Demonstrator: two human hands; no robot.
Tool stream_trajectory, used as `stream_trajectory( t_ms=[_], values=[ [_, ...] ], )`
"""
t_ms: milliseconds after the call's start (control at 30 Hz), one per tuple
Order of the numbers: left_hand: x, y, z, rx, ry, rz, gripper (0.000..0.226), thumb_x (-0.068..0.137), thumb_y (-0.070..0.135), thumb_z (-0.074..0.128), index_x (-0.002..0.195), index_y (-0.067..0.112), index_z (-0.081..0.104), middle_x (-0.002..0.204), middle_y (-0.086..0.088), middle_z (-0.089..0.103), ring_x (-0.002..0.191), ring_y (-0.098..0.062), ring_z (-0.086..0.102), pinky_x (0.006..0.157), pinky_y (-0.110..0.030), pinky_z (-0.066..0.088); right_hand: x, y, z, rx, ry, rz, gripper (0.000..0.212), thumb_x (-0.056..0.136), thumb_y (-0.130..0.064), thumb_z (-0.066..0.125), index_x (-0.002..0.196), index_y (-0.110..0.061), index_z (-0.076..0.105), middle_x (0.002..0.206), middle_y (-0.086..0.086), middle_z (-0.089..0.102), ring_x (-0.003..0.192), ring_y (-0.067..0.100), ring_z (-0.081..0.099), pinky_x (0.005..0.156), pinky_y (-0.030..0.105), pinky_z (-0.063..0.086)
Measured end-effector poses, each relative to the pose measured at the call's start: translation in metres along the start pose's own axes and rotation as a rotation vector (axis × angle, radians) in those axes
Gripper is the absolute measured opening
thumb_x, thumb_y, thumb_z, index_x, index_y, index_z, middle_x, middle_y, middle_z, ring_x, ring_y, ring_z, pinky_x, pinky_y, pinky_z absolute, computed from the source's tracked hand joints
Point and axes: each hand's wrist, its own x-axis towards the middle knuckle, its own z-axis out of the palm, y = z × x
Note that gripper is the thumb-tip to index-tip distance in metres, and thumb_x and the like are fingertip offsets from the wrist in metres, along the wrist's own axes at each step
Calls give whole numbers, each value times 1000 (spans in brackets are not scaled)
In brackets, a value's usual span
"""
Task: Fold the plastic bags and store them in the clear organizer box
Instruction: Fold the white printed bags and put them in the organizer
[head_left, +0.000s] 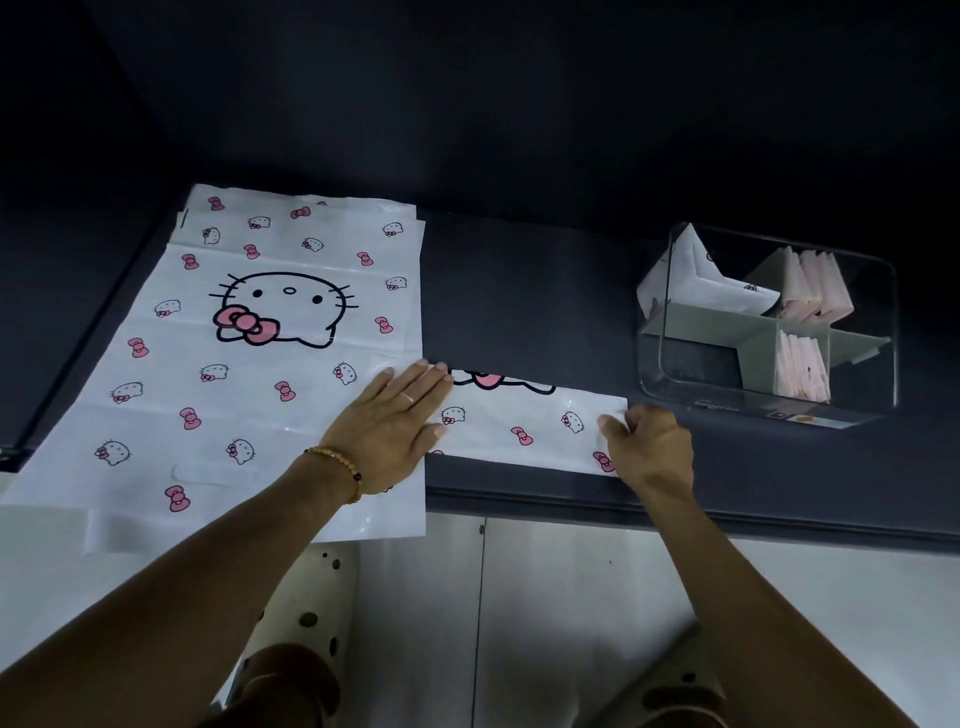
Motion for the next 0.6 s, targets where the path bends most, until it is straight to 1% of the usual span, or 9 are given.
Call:
stream_trajectory(
  t_ms=[67, 167, 200, 267, 333, 367, 400, 467, 600],
  values=[
    [1, 1, 1, 29, -9, -12, 58, 98, 45, 5, 151, 21, -4, 159, 2, -4, 146, -15, -8, 119, -35, -3, -11, -2, 0, -147, 181, -98, 24, 85, -31, 64, 99, -12, 59, 94, 15, 64, 93, 38, 59, 73, 38, 45],
    [-2, 4, -1, 31, 13, -18, 66, 92, 48, -4, 151, 20, 1, 159, 1, 1, 146, -17, -4, 119, -37, -1, -32, -25, 18, -269, 334, -522, 40, 81, -19, 69, 117, -5, 61, 115, 18, 60, 106, 38, 55, 86, 46, 45],
    [-2, 5, -2, 27, 20, -21, 66, 92, 49, -4, 151, 20, 4, 159, -1, 3, 146, -18, -2, 119, -38, 0, -39, -41, 30, -247, 294, -658, 41, 83, -16, 67, 121, -2, 60, 123, 18, 58, 114, 38, 54, 95, 46, 44],
    [-3, 6, -3, 23, 34, -38, 65, 93, 47, 0, 151, 18, 9, 158, -7, 4, 146, -22, 0, 119, -40, 3, -47, -75, 58, -208, 95, -839, 45, 90, -13, 57, 133, 1, 50, 142, 18, 46, 134, 33, 40, 112, 43, 32],
    [-4, 7, -4, 27, 34, -37, 65, 93, 44, 2, 150, 14, 8, 158, -12, 7, 146, -25, 2, 119, -42, 6, -52, -99, 81, -228, -122, -885, 56, 94, -13, 48, 146, -4, 31, 156, 13, 25, 146, 25, 18, 119, 38, 12],
    [-4, 7, -4, 29, 27, -33, 65, 93, 43, 4, 150, 12, 8, 158, -13, 9, 146, -26, 4, 119, -42, 7, -50, -100, 88, -270, -165, -895, 60, 95, -16, 45, 150, -7, 22, 159, 9, 17, 147, 22, 11, 120, 37, 5],
    [-4, 6, -4, 29, 23, -32, 66, 93, 43, 6, 150, 10, 10, 157, -14, 11, 146, -26, 6, 119, -43, 9, -47, -95, 92, -321, -158, -917, 60, 97, -20, 42, 151, -9, 18, 160, 8, 14, 148, 20, 8, 120, 37, 3],
    [-4, 6, -5, 29, 21, -40, 68, 94, 45, 8, 149, 6, 15, 156, -15, 14, 146, -27, 9, 118, -44, 11, -41, -75, 88, -397, -94, -977, 56, 100, -29, 31, 151, -8, 22, 159, 8, 17, 147, 20, 12, 120, 40, 9],
    [-4, 5, -3, 18, 9, -53, 73, 91, 49, 6, 150, 5, 10, 158, -13, 8, 146, -25, 4, 119, -40, 6, -23, -39, 70, -502, -59, -1012, 63, 99, -45, 23, 150, -9, 25, 158, 7, 19, 147, 19, 15, 119, 41, 15]
  ],
)
